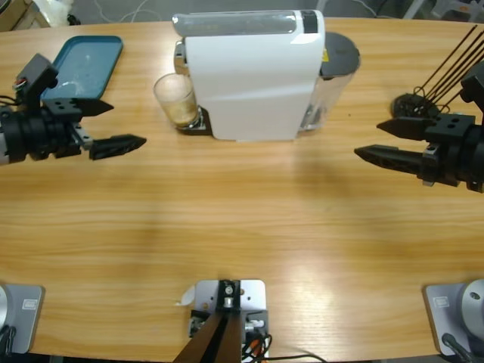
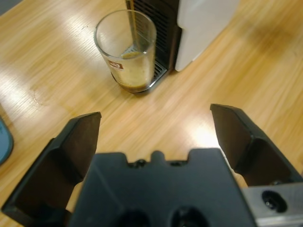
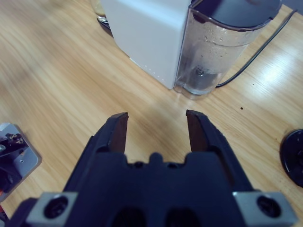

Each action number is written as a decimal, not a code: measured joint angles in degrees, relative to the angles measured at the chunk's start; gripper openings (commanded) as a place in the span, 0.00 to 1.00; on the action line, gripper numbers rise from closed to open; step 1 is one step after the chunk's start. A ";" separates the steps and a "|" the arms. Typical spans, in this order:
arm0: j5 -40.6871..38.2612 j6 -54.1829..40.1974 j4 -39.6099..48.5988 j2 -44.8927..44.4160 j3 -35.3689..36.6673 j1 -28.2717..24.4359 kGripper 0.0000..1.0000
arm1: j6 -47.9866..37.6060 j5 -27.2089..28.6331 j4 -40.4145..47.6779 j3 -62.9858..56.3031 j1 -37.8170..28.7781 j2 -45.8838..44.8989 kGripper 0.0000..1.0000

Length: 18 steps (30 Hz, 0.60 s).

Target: Pour coffee

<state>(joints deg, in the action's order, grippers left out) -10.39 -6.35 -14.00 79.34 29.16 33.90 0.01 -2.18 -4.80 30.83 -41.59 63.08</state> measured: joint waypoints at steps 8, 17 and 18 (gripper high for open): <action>-5.67 0.04 -11.31 9.99 -0.05 -1.91 0.98 | 0.00 0.00 0.01 0.00 0.00 0.31 0.54; -7.21 0.03 -14.97 16.47 1.89 -3.60 0.98 | 0.00 0.00 0.43 0.00 0.00 0.32 0.54; -7.23 0.03 -15.01 17.02 2.39 -3.89 0.97 | 0.00 0.00 0.45 0.00 0.00 0.32 0.54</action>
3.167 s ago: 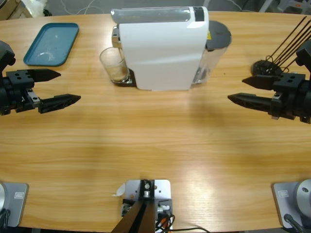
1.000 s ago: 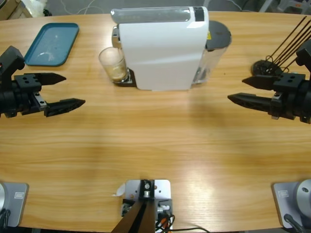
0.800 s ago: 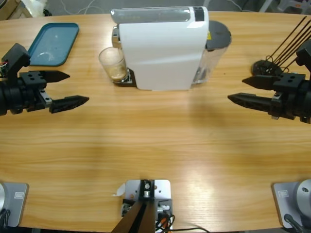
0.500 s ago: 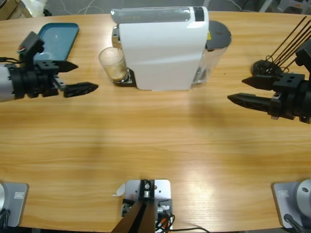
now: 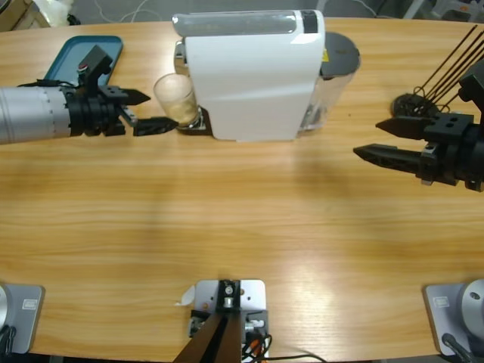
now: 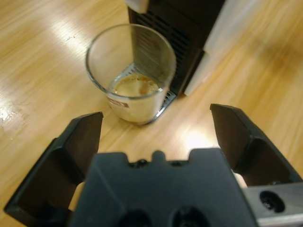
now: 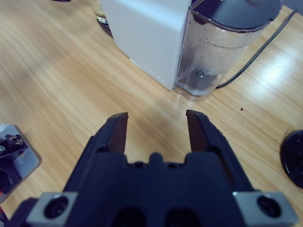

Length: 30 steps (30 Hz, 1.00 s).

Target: Pour coffee

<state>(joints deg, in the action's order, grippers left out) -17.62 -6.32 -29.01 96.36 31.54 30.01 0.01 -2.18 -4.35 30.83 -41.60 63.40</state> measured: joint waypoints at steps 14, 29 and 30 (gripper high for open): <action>-2.65 0.00 -0.08 7.15 6.81 -1.42 0.96 | 0.00 0.00 0.51 0.00 0.00 0.40 0.54; -5.49 0.00 -0.08 10.75 9.88 -2.58 0.73 | 0.00 0.00 0.72 0.00 0.00 1.89 0.54; -5.64 0.00 -0.08 10.88 9.91 -2.63 0.69 | 0.00 0.00 0.72 0.00 0.00 1.94 0.54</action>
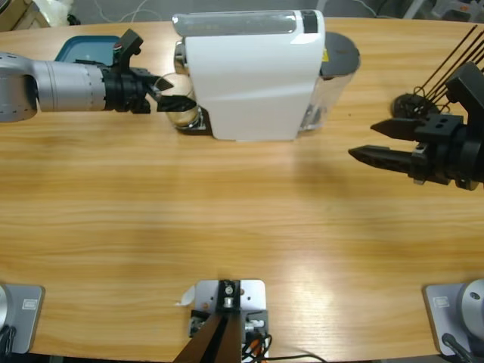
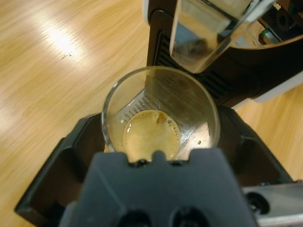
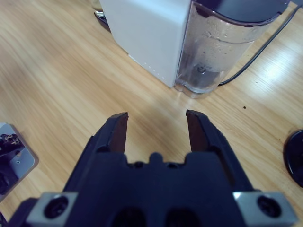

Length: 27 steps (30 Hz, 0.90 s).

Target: Pour coffee

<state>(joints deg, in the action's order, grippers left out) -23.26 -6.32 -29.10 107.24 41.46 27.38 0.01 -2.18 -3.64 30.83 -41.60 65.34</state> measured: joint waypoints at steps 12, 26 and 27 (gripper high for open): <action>-2.42 -0.08 -0.64 0.91 0.43 -0.36 0.60 | 0.00 0.00 0.00 0.00 0.00 0.21 0.54; -2.47 -0.88 -0.80 0.94 0.02 -0.82 0.60 | 0.00 0.00 0.00 0.00 0.00 0.30 0.54; -2.26 -1.05 -0.85 0.75 -0.23 -1.17 0.60 | 0.00 0.00 0.00 0.00 0.00 0.30 0.54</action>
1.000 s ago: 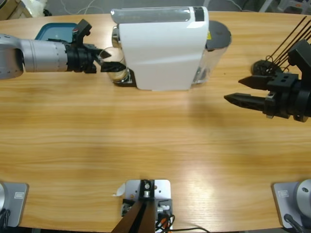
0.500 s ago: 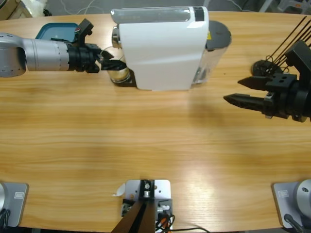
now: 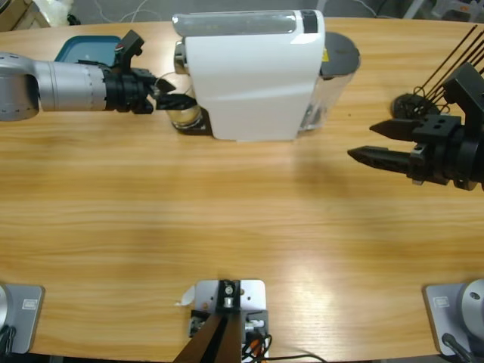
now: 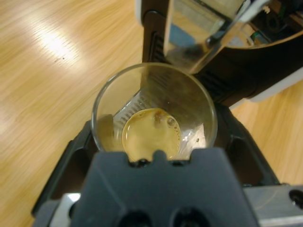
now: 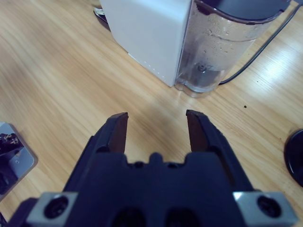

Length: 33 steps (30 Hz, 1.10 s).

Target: Pour coffee

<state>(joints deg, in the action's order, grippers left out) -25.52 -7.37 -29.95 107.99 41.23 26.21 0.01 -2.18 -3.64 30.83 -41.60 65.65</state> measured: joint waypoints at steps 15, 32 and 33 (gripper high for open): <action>6.84 -0.43 -0.02 -7.22 -4.33 -7.42 0.60 | 0.00 0.00 0.00 0.00 0.00 0.00 0.54; 9.86 2.67 -0.02 -5.85 2.91 -26.69 0.61 | 0.00 -0.02 0.03 0.00 0.00 0.03 0.54; 9.89 2.80 -0.02 -5.26 3.27 -27.20 0.61 | 0.00 -0.02 0.03 0.00 0.00 0.03 0.54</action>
<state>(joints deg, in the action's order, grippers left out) -15.63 -4.57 -29.97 102.73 44.50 -0.99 0.01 -2.20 -3.61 30.83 -41.60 65.67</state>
